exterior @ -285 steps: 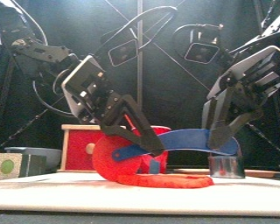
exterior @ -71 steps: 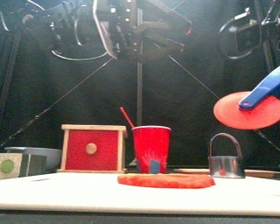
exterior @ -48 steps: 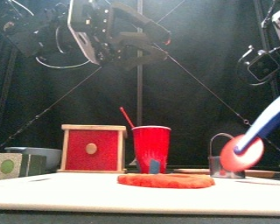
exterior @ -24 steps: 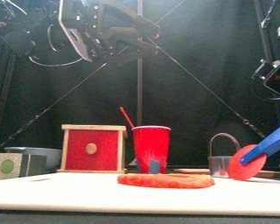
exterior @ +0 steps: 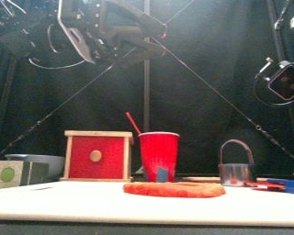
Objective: Place pizza cutter onto cutting board
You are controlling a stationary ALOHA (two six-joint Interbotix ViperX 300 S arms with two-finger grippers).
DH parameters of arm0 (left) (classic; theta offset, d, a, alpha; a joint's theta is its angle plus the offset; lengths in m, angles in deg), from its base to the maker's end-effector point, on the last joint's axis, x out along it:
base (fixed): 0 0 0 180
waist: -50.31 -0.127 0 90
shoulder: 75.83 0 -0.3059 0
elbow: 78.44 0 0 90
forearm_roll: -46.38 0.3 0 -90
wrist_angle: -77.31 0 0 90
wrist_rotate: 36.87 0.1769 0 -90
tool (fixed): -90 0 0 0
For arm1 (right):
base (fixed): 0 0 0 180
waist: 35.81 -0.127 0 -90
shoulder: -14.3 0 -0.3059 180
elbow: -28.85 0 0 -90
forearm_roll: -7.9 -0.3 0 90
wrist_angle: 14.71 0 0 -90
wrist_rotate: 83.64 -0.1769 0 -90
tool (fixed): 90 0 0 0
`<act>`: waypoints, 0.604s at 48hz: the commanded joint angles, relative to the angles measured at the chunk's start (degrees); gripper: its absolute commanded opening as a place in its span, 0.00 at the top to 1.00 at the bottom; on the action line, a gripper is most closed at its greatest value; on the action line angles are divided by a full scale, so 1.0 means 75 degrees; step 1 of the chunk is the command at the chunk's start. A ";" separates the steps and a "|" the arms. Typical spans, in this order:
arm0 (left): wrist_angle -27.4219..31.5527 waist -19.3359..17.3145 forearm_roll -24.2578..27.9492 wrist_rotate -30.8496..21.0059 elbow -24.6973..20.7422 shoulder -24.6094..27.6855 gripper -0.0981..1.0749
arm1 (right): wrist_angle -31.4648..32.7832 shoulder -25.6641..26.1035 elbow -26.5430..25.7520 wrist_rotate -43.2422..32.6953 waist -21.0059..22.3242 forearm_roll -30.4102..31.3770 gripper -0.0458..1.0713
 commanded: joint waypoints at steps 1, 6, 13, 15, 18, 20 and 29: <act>-0.0059 0.0000 -0.0012 0.0012 0.0070 -0.0293 0.10 | -0.0023 0.0352 -0.0117 0.0223 0.0012 0.0680 0.22; -0.0082 -0.0047 -0.0152 0.0000 0.0422 -0.0586 0.10 | 0.0023 0.0738 -0.0035 0.0762 0.0246 0.1992 0.22; -0.0082 0.0000 -0.0773 -0.0047 0.1043 -0.1102 0.10 | 0.0035 0.1207 0.0070 0.1594 0.0855 0.3797 0.22; -0.0082 0.0012 -0.1055 -0.0047 0.1184 -0.1266 0.10 | 0.0035 0.1324 0.0129 0.1828 0.1043 0.4230 0.22; -0.0082 0.0105 -0.1395 -0.0047 0.1324 -0.1453 0.10 | 0.0035 0.1453 0.0188 0.2098 0.1301 0.4746 0.22; -0.0082 0.0152 -0.1547 -0.0047 0.1383 -0.1535 0.10 | 0.0035 0.1500 0.0211 0.2215 0.1418 0.4992 0.22; 0.0035 0.0188 -0.1805 -0.0059 0.1559 -0.1617 0.10 | 0.0035 0.1582 0.0352 0.2402 0.1770 0.5543 0.22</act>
